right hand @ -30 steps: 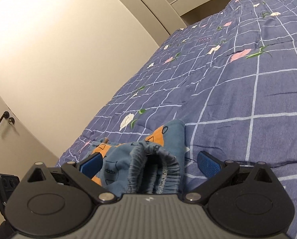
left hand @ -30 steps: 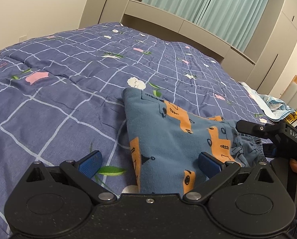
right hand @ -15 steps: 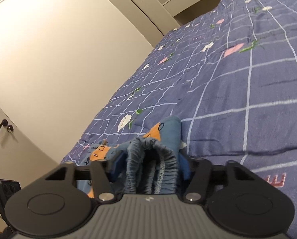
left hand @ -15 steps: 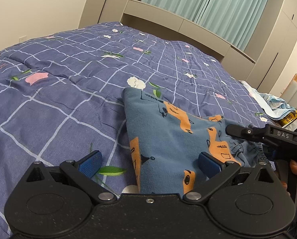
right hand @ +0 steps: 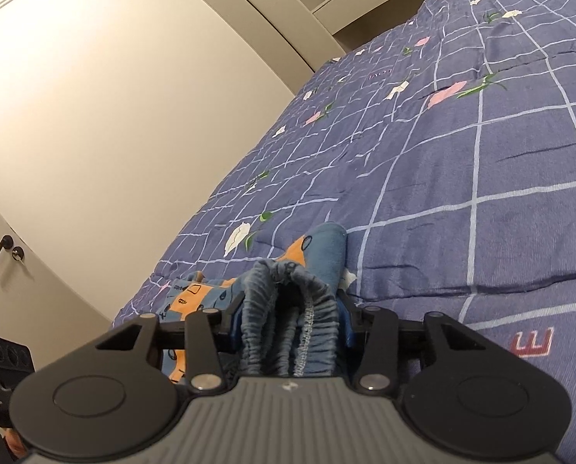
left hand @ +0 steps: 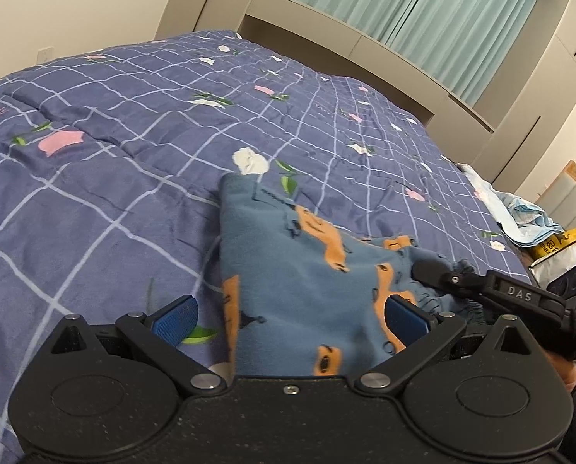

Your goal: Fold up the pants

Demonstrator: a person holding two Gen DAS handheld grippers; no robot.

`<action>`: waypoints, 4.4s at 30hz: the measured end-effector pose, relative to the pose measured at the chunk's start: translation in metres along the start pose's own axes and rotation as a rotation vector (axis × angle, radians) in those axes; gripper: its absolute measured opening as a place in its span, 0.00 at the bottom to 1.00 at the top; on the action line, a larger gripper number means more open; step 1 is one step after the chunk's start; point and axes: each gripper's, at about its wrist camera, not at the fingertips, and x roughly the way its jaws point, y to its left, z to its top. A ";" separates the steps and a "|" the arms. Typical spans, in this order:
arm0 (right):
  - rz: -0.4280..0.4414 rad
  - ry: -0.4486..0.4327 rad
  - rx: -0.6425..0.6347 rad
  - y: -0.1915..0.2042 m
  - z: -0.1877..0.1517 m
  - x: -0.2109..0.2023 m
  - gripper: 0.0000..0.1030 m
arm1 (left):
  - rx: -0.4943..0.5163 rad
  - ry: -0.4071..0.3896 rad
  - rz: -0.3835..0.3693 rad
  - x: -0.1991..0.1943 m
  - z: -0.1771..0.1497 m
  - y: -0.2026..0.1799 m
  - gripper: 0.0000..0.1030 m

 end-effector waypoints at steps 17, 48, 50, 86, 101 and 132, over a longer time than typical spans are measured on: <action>-0.147 -0.055 -0.109 0.035 -0.008 -0.003 0.43 | -0.113 0.067 0.002 -0.002 0.002 0.011 0.44; -0.204 -0.153 -0.278 0.138 -0.033 -0.038 0.23 | -0.114 0.039 -0.008 -0.048 0.004 0.008 0.18; -0.196 -0.147 -0.276 0.141 -0.035 -0.039 0.23 | -0.115 0.041 -0.008 -0.053 0.004 0.012 0.18; -0.240 -0.067 -0.160 0.129 0.038 0.119 0.25 | -0.096 0.002 0.040 0.031 0.117 0.109 0.18; -0.302 -0.051 -0.144 0.122 0.034 0.127 0.39 | -0.100 0.008 0.069 0.035 0.114 0.112 0.26; -0.419 -0.183 -0.389 0.186 -0.047 0.000 1.00 | 0.145 -0.203 0.195 -0.092 0.030 0.045 0.99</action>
